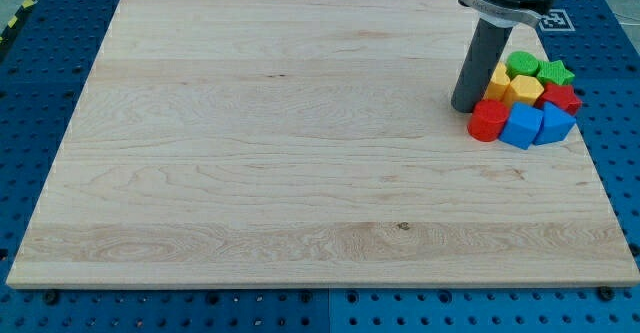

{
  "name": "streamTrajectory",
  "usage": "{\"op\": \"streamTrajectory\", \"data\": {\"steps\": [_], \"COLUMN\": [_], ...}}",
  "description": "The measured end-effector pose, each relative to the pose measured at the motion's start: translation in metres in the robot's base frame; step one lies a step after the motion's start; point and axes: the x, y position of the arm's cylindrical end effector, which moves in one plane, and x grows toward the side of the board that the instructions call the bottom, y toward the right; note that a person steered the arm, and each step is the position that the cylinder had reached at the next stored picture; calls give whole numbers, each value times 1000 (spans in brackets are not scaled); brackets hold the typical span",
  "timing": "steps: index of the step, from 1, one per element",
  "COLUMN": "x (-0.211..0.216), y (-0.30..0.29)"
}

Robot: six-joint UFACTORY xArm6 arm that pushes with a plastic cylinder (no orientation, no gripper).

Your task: Separate the green circle from the group of blocks

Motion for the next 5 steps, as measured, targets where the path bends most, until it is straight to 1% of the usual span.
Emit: {"op": "streamTrajectory", "data": {"steps": [1, 2, 3, 4, 5], "x": [-20, -81, -113, -114, -109], "y": [-11, -19, 19, 98, 157]}}
